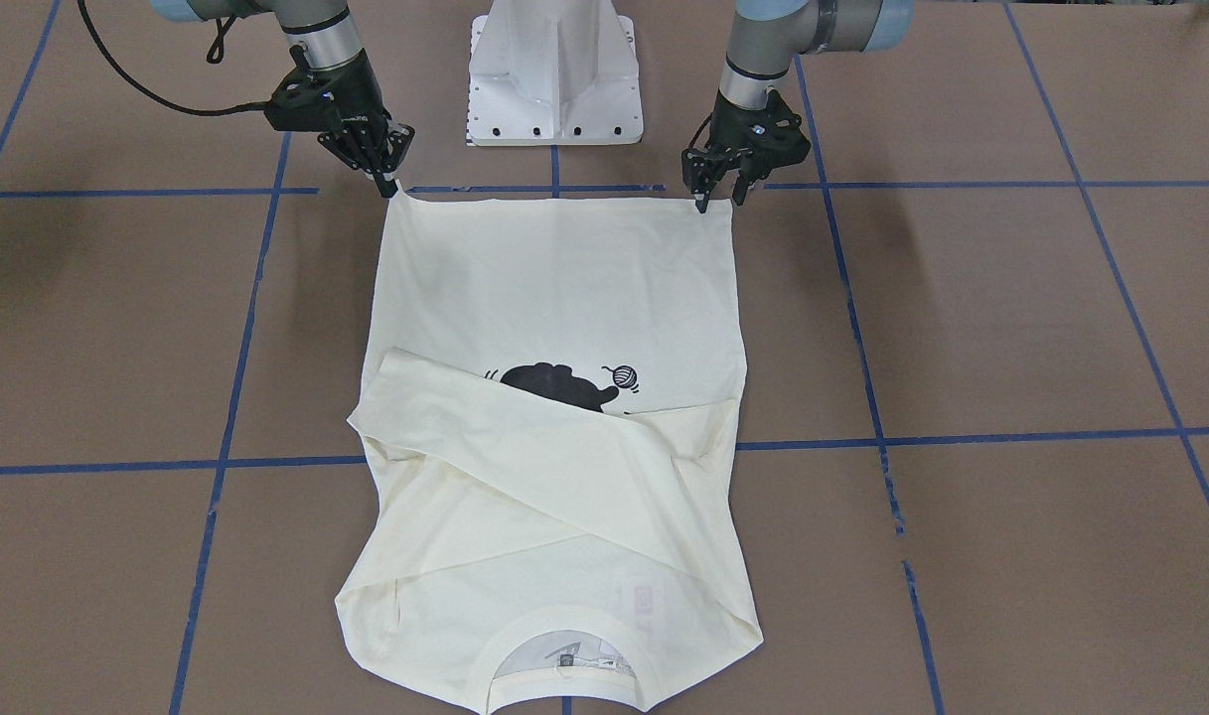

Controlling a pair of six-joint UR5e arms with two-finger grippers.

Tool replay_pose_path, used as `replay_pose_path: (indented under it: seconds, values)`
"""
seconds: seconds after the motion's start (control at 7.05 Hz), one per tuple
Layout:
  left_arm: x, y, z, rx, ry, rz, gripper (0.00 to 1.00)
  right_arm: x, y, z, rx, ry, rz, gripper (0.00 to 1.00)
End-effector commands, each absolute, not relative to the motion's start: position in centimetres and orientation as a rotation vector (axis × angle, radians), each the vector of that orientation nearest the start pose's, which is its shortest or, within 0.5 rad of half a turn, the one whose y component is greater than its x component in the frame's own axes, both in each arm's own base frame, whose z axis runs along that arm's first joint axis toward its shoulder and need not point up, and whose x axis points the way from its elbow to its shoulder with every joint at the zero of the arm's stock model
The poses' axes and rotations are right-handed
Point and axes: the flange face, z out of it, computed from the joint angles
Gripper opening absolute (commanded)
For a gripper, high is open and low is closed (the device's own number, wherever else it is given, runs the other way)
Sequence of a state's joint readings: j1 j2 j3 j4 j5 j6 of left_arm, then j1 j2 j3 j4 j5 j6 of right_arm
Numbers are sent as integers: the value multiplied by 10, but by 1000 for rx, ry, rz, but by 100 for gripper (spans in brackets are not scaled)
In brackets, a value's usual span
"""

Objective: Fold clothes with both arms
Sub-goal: 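Grasp the hem corners with both grippers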

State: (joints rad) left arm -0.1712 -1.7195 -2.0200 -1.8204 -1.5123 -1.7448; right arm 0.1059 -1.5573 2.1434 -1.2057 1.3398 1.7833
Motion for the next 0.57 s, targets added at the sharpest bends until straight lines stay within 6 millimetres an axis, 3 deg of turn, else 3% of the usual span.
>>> replay_pose_path:
  seconds: [0.0,0.14,0.43]
  values:
    - [496,-225,358,52,842,-350,36,-451,-205,343,163,-970,404,0]
    - [496,-225,360,52,838,-350,0,-451,-205,344,163,-968,404,0]
    - [490,-224,346,50,867,-348,0,-451,-205,344,163,-968,404,0]
